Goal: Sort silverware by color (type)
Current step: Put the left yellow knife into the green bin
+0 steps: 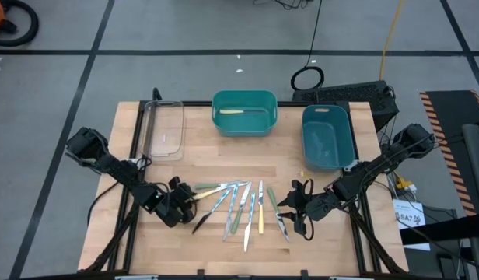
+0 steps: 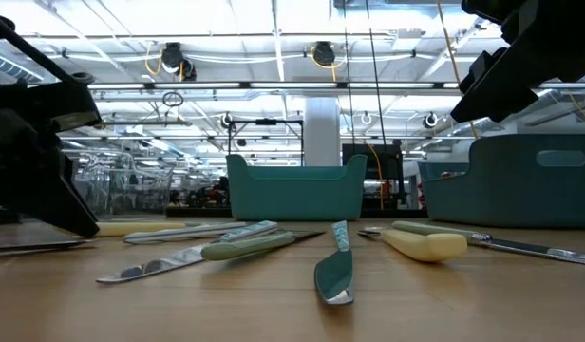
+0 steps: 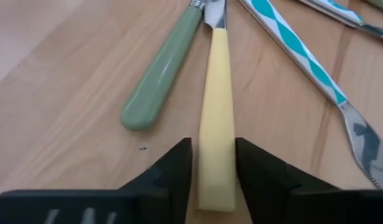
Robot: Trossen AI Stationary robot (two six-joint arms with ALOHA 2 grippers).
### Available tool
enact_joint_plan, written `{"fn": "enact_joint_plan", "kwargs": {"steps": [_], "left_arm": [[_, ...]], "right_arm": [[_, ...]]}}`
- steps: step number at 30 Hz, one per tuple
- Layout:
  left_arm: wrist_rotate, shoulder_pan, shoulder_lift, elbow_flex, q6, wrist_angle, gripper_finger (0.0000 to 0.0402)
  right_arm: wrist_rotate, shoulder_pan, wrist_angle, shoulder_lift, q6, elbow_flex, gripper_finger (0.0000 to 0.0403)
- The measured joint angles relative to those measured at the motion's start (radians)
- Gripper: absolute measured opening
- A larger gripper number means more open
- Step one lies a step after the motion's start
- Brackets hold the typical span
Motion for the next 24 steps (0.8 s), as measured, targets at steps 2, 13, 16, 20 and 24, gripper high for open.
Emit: {"fn": "enact_joint_plan", "kwargs": {"steps": [2, 13, 16, 20, 24], "left_arm": [[-0.001, -0.004, 0.0, 0.0, 0.013, -0.002, 0.0093], [-0.008, -0.004, 0.002, -0.001, 0.104, 0.007, 0.0087], [-0.007, -0.004, 0.002, -0.002, 0.165, 0.033, 0.0087], [0.009, -0.001, -0.008, 0.017, 0.259, 0.019, 0.0087], [0.021, 0.013, -0.042, 0.062, 0.329, -0.042, 0.0087]], "right_arm": [[0.0, 0.0, 0.0, 0.0, -0.001, 0.0, 0.016], [0.005, -0.023, 0.0, 0.0, -0.128, 0.0, 0.016], [0.005, -0.041, 0.0, 0.0, -0.187, 0.0, 0.016], [0.005, -0.066, 0.0, 0.0, -0.231, 0.0, 0.016], [0.005, -0.092, 0.0, 0.0, -0.282, 0.0, 0.016]]}}
